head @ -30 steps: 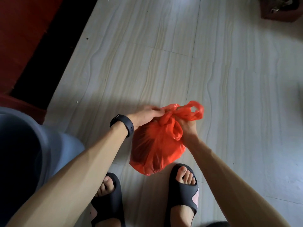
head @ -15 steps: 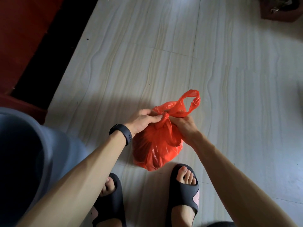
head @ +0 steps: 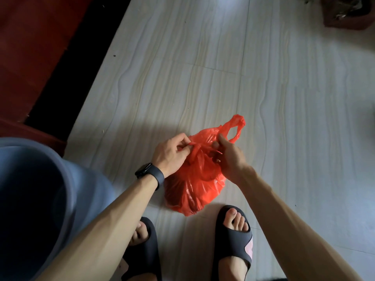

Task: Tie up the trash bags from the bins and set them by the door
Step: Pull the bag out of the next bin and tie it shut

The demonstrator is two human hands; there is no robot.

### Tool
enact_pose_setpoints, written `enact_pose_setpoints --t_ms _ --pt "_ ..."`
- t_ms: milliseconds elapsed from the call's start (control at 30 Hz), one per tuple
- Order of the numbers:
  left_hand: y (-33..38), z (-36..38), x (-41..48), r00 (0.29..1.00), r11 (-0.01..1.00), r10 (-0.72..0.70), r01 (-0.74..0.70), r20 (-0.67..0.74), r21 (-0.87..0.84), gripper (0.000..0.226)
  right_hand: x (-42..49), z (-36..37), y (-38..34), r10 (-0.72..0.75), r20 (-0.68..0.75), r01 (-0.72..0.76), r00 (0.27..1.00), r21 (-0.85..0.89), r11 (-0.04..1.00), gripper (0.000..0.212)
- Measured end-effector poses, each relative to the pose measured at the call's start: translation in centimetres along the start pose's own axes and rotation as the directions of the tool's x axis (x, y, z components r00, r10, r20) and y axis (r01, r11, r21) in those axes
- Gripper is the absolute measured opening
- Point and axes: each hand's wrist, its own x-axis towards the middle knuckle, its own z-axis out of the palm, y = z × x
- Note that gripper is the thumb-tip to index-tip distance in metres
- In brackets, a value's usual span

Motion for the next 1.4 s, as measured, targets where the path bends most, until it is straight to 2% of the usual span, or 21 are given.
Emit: enact_pose_setpoints --t_ms 67,133,200,233,267,333,367,433,533,633,733,800,833,900,967,1033,1133,1200,1400 --pt "-0.8 -1.0 -0.1 0.994 0.985 0.108 -0.104 -0.018 0.139 0.021 0.0 -0.1 0.2 -0.061 -0.028 0.059 0.998 -0.049 0.997 0.049" --pt "-1.1 -1.8 -0.3 0.959 0.916 0.282 -0.261 -0.028 0.304 0.013 -0.3 -0.1 0.4 -0.092 -0.049 0.086 0.995 -0.115 0.99 0.049" --pt "-0.8 -2.4 -0.6 0.914 0.861 0.406 -0.386 0.01 0.331 0.009 -0.7 -0.1 0.3 -0.103 -0.09 0.088 0.991 -0.157 0.984 0.047" --pt "-0.8 -2.8 -0.8 0.893 0.808 0.449 -0.415 0.02 0.419 0.007 -1.0 -0.2 0.2 -0.101 -0.095 0.084 0.99 -0.17 0.982 0.046" --pt "-0.7 -3.3 -0.9 0.873 0.712 0.487 -0.41 0.019 0.57 0.003 -1.3 -0.4 0.0 -0.101 -0.095 0.083 0.99 -0.172 0.982 0.044" --pt "-1.2 -4.6 -1.2 0.836 0.503 0.549 -0.343 0.014 0.793 0.013 -1.9 -0.9 -0.5 -0.103 -0.111 0.083 0.989 -0.174 0.981 0.04" --pt "-1.5 -5.3 -1.6 0.839 0.444 0.543 -0.311 0.024 0.84 0.018 -2.3 -1.1 -0.6 -0.105 -0.116 0.082 0.988 -0.189 0.979 0.039" --pt "-1.9 -6.0 -2.3 0.855 0.407 0.519 -0.27 0.022 0.873 0.025 -2.7 -1.1 -0.6 -0.104 -0.116 0.076 0.988 -0.226 0.971 0.038" --pt "-1.8 -6.0 -3.4 0.925 0.481 0.379 -0.201 0.004 0.853 0.015 -3.2 -0.3 -0.2 -0.094 -0.098 0.061 0.991 -0.293 0.954 0.038" --pt "-1.7 -5.3 -3.8 0.978 0.609 0.208 -0.126 -0.005 0.783 0.014 -3.7 0.2 -0.2 -0.065 -0.056 0.038 0.996 -0.401 0.915 0.038" --pt "-1.0 -4.6 -3.2 0.987 0.821 0.159 -0.137 0.009 0.553 0.051 -3.6 0.5 -0.4 -0.097 -0.052 0.076 0.994 -0.313 0.947 0.036" --pt "0.1 -3.4 -2.8 0.981 0.903 0.185 -0.19 0.053 0.386 0.074 -3.6 1.1 -0.8 -0.132 -0.046 0.115 0.99 -0.269 0.956 0.033" --pt "0.8 -2.5 -2.9 0.976 0.89 0.191 -0.217 0.103 0.4 0.082 -3.7 1.5 -0.9 -0.151 -0.047 0.134 0.987 -0.252 0.958 0.031" --pt "1.7 -0.6 -3.0 0.961 0.77 0.177 -0.27 0.212 0.578 0.095 -3.7 2.2 -1.4 -0.234 -0.081 0.206 0.969 -0.262 0.943 0.027" --pt "1.7 1.0 -3.1 0.957 0.684 0.093 -0.263 0.275 0.681 0.099 -3.8 2.5 -2.3 -0.353 -0.137 0.294 0.926 -0.328 0.898 0.033" --pt "0.9 1.6 -2.9 0.962 0.667 0.025 -0.219 0.272 0.712 0.102 -3.7 2.5 -3.3 -0.401 -0.192 0.332 0.896 -0.312 0.89 0.037" --pt "-0.4 1.2 -2.4 0.969 0.637 -0.017 -0.18 0.247 0.749 0.1 -4.2 2.8 -4.7 -0.355 -0.202 0.338 0.913 -0.116 0.934 0.042" --pt "-1.0 1.2 -2.3 0.975 0.616 -0.019 -0.162 0.22 0.771 0.098 -4.5 3.3 -5.2 -0.345 -0.176 0.342 0.922 -0.049 0.939 0.037" --pt "-1.6 1.3 -2.3 0.98 0.618 -0.034 -0.134 0.196 0.774 0.092 -6.0 3.7 -5.9 -0.39 -0.124 0.371 0.912 -0.153 0.916 0.037"
